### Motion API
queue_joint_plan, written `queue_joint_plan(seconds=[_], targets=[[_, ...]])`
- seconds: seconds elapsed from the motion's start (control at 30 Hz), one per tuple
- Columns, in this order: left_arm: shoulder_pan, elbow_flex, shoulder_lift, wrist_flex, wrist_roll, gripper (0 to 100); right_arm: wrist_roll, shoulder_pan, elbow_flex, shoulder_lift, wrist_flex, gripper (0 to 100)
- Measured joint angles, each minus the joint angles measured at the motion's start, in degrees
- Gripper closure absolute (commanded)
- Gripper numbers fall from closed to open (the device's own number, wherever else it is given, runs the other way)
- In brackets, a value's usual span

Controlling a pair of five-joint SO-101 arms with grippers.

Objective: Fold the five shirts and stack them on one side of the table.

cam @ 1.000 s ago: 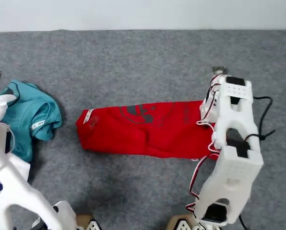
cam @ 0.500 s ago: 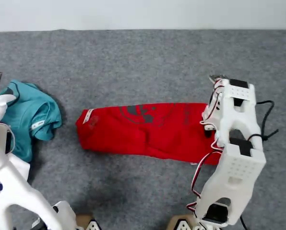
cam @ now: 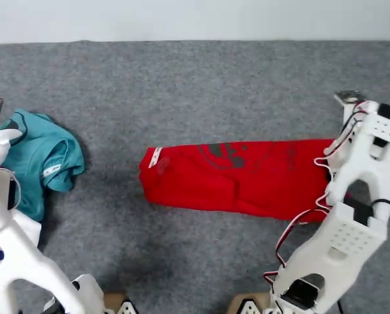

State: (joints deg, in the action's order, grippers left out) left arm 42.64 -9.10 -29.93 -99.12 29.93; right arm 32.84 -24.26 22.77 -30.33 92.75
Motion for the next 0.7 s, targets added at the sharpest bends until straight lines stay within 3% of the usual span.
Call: queue_joint_plan(seconds=[0.23, 0.7], targets=[[0.0, -0.2, 0.0, -0.1, 0.0, 99, 0.3, 11.0, 1.8, 0.3, 7.6, 98.8], [0.0, -0.9, 0.0, -0.1, 0.0, 99, -12.6, 41.3, 1.8, 8.1, 7.2, 98.8]])
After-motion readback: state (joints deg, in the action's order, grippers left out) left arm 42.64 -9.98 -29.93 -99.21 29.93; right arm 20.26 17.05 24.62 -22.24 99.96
